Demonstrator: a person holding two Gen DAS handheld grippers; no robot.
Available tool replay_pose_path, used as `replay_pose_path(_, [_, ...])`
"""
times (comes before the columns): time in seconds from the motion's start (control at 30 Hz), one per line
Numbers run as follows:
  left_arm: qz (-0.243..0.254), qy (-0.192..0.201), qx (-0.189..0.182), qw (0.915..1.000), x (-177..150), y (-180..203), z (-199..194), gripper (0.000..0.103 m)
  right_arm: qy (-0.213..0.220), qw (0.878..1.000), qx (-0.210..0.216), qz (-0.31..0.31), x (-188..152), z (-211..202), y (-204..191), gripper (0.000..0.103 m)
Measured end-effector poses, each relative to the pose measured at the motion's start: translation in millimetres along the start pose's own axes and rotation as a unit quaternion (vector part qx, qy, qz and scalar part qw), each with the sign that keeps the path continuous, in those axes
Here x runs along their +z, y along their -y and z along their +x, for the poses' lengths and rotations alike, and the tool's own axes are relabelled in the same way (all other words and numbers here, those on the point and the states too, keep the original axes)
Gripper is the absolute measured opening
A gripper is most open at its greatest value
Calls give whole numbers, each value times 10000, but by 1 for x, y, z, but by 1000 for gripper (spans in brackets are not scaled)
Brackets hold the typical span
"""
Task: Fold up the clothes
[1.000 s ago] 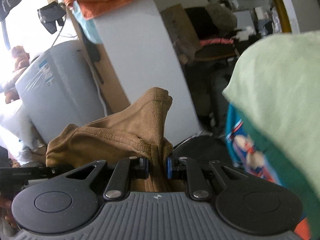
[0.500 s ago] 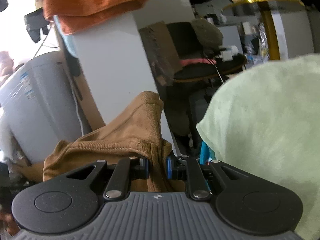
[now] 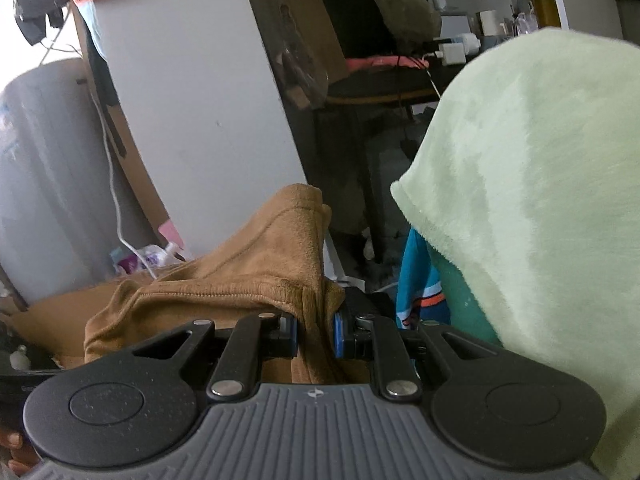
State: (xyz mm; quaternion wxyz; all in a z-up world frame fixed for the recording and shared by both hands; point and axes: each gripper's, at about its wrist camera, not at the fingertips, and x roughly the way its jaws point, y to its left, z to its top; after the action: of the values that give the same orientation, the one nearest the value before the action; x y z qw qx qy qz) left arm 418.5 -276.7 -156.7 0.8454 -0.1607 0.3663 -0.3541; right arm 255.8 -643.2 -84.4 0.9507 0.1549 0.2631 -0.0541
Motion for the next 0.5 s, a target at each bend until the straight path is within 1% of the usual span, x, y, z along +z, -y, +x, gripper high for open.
replay_pose_path(0.3, [109, -13, 388, 9992, 20, -18, 35, 7, -229, 9986, -335, -350, 10, 51, 0, 16])
replay_pose_path(0.5, [29, -127, 669, 9977, 33, -40, 61, 7, -440, 9942, -551, -807, 15, 93, -8, 16])
